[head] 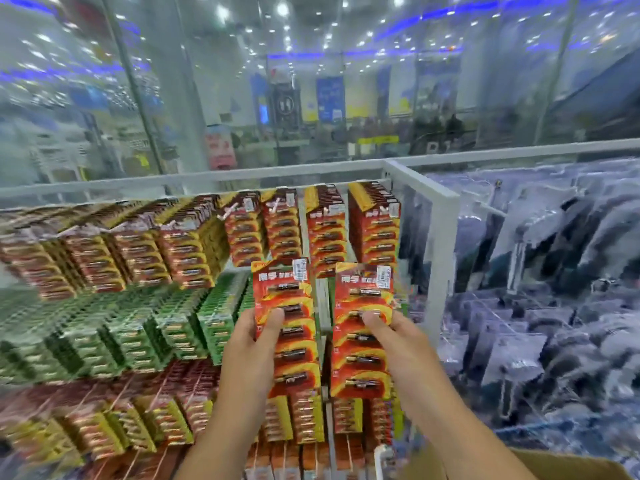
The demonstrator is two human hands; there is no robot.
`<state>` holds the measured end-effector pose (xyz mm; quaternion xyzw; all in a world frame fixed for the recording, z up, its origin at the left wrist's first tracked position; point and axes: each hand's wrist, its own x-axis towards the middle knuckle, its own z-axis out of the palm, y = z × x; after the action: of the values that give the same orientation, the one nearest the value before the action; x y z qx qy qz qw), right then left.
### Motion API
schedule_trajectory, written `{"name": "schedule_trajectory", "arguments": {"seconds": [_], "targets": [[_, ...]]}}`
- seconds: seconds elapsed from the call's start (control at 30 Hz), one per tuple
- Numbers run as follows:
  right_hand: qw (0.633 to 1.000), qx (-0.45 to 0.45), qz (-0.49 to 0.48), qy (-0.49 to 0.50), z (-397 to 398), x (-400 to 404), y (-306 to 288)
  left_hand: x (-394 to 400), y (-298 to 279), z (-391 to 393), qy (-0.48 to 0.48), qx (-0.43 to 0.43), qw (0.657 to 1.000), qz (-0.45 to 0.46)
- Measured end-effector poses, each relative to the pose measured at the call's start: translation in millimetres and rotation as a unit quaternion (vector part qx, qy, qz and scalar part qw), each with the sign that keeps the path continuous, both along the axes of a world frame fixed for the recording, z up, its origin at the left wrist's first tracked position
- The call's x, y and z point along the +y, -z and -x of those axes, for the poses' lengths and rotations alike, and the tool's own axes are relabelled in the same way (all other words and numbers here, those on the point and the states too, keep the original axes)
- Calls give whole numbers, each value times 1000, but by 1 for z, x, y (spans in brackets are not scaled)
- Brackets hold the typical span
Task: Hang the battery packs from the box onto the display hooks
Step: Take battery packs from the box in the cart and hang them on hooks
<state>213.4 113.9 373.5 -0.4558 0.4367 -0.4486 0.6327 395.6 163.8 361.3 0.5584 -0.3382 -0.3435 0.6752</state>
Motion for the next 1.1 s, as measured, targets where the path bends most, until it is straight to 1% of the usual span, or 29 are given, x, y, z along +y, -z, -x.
{"name": "schedule_trajectory", "arguments": {"seconds": [0.1,0.27,0.43,0.5,0.6,0.7,0.83,1.03,1.1], "targets": [[1000,6,15,-17,-36,-8,-17,-5,-12,-30,-16,-4,1000,18],[998,28,45,-23,-91,-31,-36,-26,-26,-84,-31,0,999,19],[998,41,50,-8,-136,-63,-46,-56,-37,-124,-39,-22,999,12],[998,54,43,7,-148,-76,-47,-67,-36,-136,-37,-14,999,12],[997,68,35,16,-163,-88,-47,-85,-32,-152,-39,-18,999,0],[997,69,43,16,-172,-101,-44,-105,-19,-168,-42,-29,999,8],[996,68,52,2,-176,-111,-44,-108,-30,-168,-43,-24,999,-14],[993,92,68,9,-182,-115,-37,-122,-20,-180,-31,-31,999,-14],[992,101,79,11,-185,-120,-36,-127,-18,-182,-22,-21,999,-13]]}}
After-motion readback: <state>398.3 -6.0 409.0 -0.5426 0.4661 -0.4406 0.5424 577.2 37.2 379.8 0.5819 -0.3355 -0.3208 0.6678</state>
